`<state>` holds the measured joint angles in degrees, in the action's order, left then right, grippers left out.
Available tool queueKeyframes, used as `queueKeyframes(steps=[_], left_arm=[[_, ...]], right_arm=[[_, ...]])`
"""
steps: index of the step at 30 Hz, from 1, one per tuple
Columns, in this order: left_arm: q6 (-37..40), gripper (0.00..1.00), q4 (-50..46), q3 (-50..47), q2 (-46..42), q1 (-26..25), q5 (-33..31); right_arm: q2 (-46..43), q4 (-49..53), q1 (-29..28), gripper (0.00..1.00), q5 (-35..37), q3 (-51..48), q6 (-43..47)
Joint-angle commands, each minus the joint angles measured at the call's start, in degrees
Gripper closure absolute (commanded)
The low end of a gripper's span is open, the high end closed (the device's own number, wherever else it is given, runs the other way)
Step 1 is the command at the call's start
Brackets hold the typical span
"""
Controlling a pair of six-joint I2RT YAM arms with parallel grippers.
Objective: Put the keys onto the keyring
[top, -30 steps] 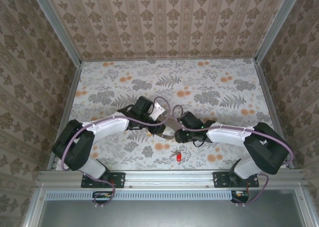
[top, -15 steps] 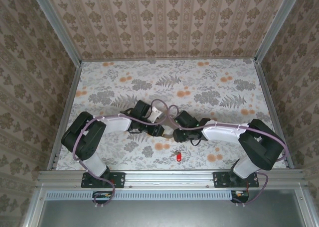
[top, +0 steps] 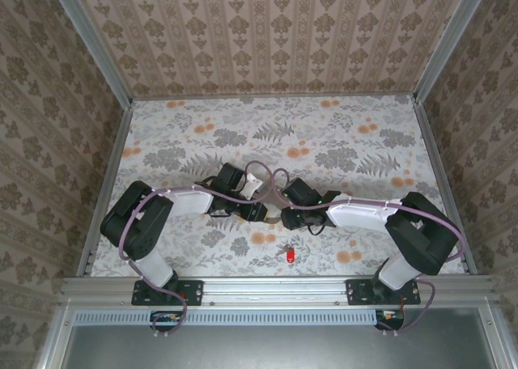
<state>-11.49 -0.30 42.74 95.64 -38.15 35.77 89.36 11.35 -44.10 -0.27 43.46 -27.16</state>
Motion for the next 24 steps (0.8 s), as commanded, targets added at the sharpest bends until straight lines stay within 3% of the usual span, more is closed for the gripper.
queueKeyframes(steps=[1,11,24], left_arm=[[-0.99,0.71,1.06,-0.93,0.61,0.28,2.44],[-1.19,0.71,1.34,-1.33,-0.01,0.31,2.55],[-1.71,0.71,1.70,-1.65,-0.66,0.18,2.64]], right_arm=[[-1.44,-2.09,1.10,0.73,-0.56,0.48,-0.19],[2.39,-6.48,2.88,0.71,-5.92,0.05,-1.25],[2.00,-3.46,3.23,0.81,-4.37,0.12,-0.22]])
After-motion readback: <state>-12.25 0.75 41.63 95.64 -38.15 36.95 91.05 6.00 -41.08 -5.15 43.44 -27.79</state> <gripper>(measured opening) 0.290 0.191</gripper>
